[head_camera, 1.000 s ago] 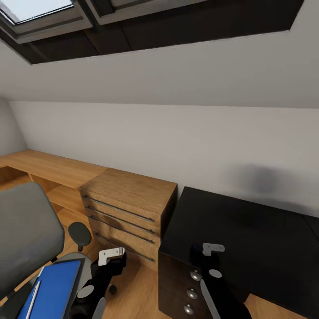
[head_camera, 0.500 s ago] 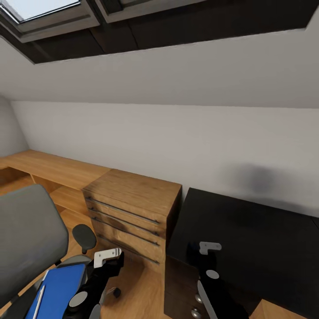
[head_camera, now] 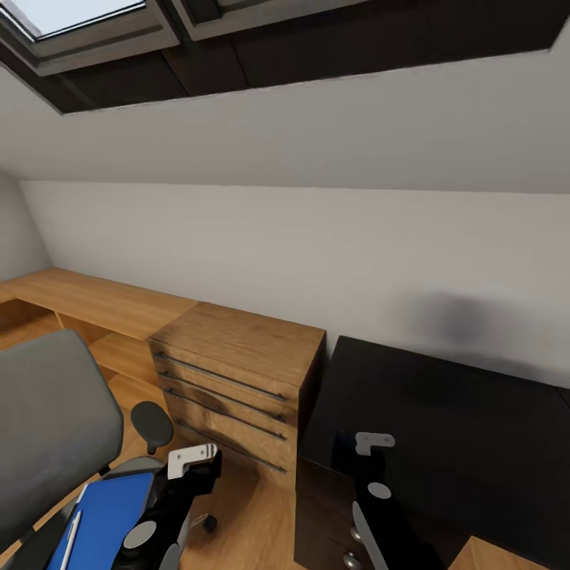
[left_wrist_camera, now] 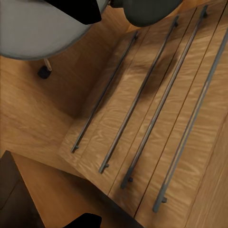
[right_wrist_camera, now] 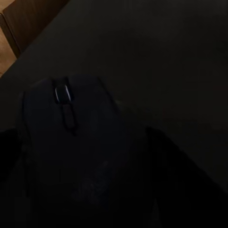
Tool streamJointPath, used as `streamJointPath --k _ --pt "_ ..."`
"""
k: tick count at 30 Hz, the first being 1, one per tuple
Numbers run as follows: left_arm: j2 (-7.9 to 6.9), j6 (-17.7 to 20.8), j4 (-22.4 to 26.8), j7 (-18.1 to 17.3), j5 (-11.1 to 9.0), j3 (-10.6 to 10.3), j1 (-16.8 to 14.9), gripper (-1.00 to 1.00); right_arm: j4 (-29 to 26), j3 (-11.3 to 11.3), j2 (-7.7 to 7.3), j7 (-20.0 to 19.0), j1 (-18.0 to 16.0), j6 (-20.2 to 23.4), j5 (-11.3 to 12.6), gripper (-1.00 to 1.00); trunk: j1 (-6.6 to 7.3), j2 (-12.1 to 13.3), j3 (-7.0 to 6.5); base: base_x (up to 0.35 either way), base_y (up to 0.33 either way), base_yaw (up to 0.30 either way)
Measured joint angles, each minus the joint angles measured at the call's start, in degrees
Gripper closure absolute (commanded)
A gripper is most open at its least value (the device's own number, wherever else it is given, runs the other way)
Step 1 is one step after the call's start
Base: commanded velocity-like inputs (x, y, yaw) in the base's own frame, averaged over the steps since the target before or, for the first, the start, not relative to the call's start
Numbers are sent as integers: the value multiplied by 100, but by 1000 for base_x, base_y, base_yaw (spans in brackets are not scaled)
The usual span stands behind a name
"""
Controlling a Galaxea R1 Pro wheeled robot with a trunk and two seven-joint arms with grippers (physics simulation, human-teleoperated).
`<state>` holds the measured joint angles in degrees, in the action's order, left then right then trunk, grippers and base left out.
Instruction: In the bedroom, organize the workspace by keeping the computer under the desk, ensuring the monitor is on the desk, placing the keyboard on the desk next to the monitor, placing the mouse on the desk next to the keyboard, moving the folder from the swivel chair onto the desk next to the mouse, stacking the notebook on top of the folder with the pen on top of the notebook, and positioning the swivel chair next to the desk.
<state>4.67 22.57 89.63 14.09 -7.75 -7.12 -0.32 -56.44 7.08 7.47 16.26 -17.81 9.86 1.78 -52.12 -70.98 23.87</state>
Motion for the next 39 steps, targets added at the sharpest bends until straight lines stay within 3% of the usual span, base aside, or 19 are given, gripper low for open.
streamJointPath --k 12,26,27,39 --pt "0 6 -6 0 0 -9 0 -100 20 -1 -31 -425 0 -5 -14 100 0 0 0 0 1 0" --pt "0 8 -6 0 0 -9 0 -100 28 -2 -33 -485 0 -40 -27 100 0 0 0 18 60 0" --pt "0 8 -6 0 0 -9 0 -100 28 -1 -33 -484 0 -41 -30 -100 0 0 0 0 0 0" --pt "0 8 -6 0 0 -9 0 -100 19 -3 -33 -506 0 -44 -19 -100 0 0 0 0 0 0"
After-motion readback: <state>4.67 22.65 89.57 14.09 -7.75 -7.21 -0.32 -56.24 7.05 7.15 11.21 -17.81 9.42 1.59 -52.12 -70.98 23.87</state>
